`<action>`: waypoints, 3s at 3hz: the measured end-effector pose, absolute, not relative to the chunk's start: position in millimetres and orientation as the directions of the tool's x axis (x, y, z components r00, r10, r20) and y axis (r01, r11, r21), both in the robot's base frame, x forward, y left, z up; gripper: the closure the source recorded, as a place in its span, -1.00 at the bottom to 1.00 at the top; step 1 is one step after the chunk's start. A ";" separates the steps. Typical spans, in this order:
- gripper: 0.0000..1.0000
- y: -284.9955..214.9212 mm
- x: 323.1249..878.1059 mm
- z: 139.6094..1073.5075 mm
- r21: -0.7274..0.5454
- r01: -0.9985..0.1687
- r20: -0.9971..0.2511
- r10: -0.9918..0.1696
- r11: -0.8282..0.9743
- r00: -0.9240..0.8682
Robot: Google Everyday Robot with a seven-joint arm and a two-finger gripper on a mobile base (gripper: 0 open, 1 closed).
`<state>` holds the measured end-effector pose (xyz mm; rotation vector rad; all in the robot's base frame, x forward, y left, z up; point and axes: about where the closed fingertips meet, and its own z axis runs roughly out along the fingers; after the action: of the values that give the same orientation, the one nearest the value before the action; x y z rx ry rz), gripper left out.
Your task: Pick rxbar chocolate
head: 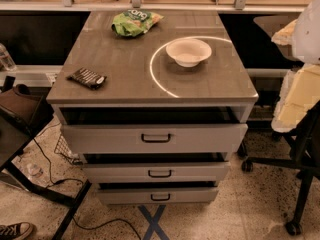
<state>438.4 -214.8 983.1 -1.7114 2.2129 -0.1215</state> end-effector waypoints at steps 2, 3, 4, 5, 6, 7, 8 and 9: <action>-1.00 -203.8 448.4 992.7 -0.293 -0.905 -0.270 -0.935 0.308 -0.231; -1.00 -187.4 471.5 991.0 -0.258 -0.851 -0.457 -0.834 0.457 -0.309; -1.00 -161.0 489.6 979.1 -0.157 -0.805 -0.639 -0.681 0.572 -0.359; -1.00 -126.9 500.6 958.1 -0.063 -0.795 -0.766 -0.540 0.604 -0.349; -1.00 -95.2 510.1 978.5 -0.084 -0.802 -0.838 -0.477 0.592 -0.265; -1.00 -95.2 510.2 978.6 -0.084 -0.802 -0.838 -0.477 0.592 -0.265; -1.00 -86.2 516.2 981.1 -0.091 -0.799 -0.848 -0.467 0.595 -0.251; -1.00 -53.7 552.0 976.3 -0.106 -0.766 -0.883 -0.415 0.634 -0.221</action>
Offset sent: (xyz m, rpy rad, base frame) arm 0.0351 0.0349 0.0296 0.1750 -0.1162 -0.0846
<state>552.0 -53.7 976.3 -0.9435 1.8485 0.4366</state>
